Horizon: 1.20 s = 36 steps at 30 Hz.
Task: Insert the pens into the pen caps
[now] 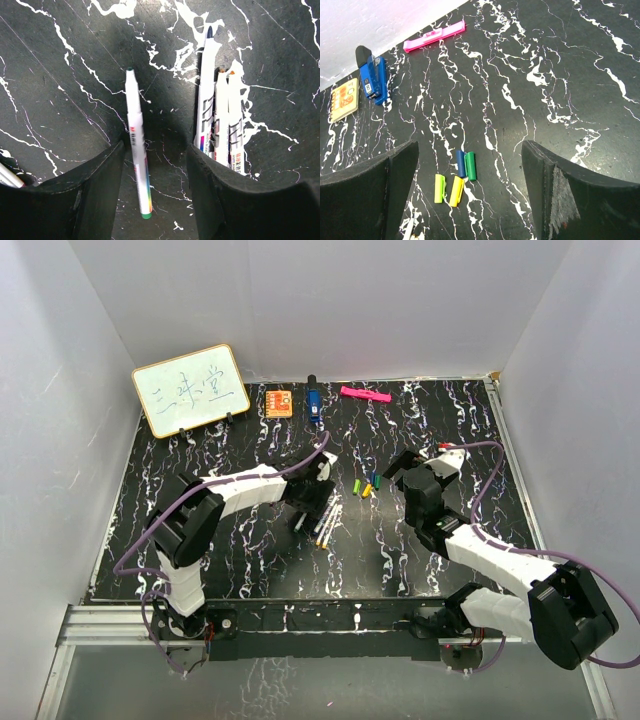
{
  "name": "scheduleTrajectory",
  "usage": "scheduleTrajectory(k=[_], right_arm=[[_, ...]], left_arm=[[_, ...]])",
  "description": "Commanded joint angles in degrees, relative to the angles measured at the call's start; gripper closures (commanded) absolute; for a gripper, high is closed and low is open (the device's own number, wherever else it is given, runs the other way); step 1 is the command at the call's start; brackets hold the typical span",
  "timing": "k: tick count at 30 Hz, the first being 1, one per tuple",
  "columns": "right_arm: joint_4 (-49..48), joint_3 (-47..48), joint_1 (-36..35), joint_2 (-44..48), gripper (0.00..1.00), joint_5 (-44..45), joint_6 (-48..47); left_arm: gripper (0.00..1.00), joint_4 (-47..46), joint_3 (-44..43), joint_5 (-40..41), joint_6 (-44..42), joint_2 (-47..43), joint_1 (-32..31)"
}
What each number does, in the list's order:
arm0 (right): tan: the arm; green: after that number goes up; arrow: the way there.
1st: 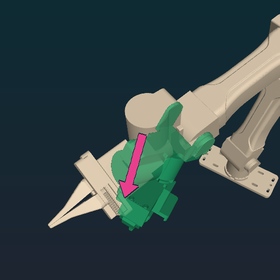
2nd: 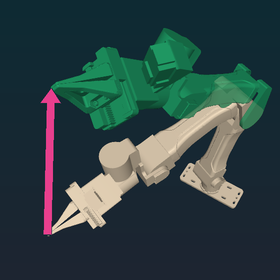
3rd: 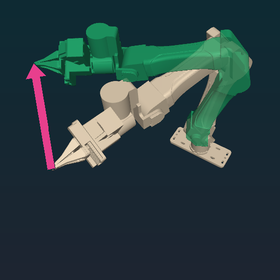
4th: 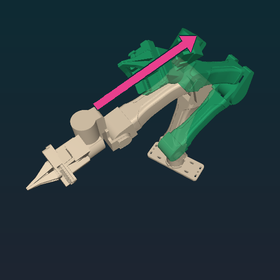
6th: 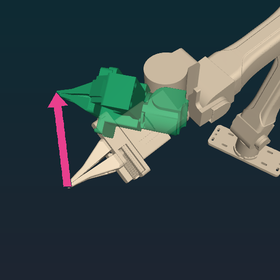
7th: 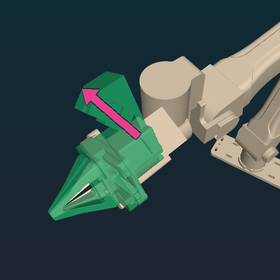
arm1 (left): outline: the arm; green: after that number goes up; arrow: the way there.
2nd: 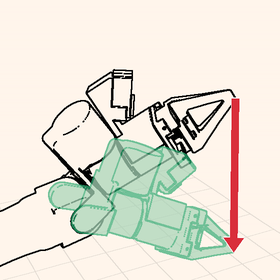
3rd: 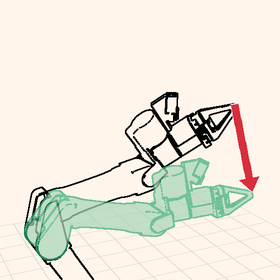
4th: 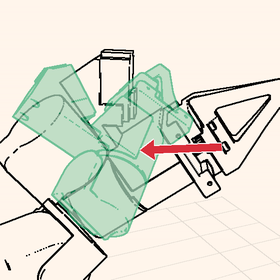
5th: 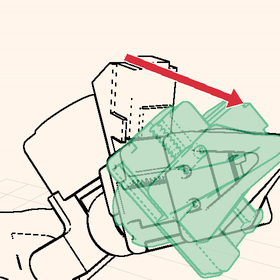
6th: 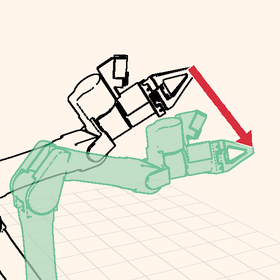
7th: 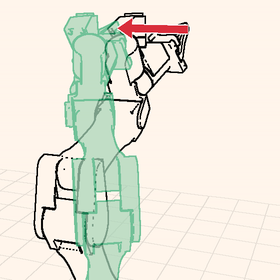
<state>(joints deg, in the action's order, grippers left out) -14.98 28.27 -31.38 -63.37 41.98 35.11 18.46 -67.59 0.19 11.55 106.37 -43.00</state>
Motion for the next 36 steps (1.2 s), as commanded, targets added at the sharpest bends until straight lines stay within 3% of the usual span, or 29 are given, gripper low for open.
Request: scheduleTrajectory(k=[1, 4, 9, 15, 24, 27, 33, 36], right_arm=[[-1.55, -0.06, 0.28, 0.31, 0.19, 0.33, 0.91], [-1.54, -0.15, 0.26, 0.27, 0.2, 0.3, 0.96], [-1.62, -0.23, 0.26, 0.14, 0.27, -0.02, 1.34], [-1.71, -0.07, 0.26, -0.07, 0.35, -0.05, 1.47], [-1.84, 0.42, 0.41, -0.72, 0.37, 0.11, 1.74], [-1.81, 0.94, 0.44, -1.42, 0.37, -0.05, 1.59], [-1.8, 1.59, 0.68, -2.31, 0.37, -0.05, 1.58], [-1.8, 1.61, 0.71, -2.5, 0.37, -0.03, 1.53]], left_arm=[[0.51, 2.87, -1.27, 1.52, -0.17, 0.11, -0.5], [0.54, 4.2, -0.93, 3.13, 0.24, 0.21, -0.59], [0.69, 7.07, -0.6, 6.83, 1.23, 0.65, -0.59], [0.7, 10.87, -1.01, 8.07, 1.96, 1.8, -0.59], [0.72, 14.99, -1.59, 8.63, 1.74, 3.64, -0.59], [0.79, 16.71, -2.75, 8.66, 1.07, 5.55, -0.59], [1.0, 17.54, -3.95, 7.51, 0.06, 7.39, -0.59], [1.0, 16.92, -4.15, 6.48, -0.27, 7.6, -0.59]])
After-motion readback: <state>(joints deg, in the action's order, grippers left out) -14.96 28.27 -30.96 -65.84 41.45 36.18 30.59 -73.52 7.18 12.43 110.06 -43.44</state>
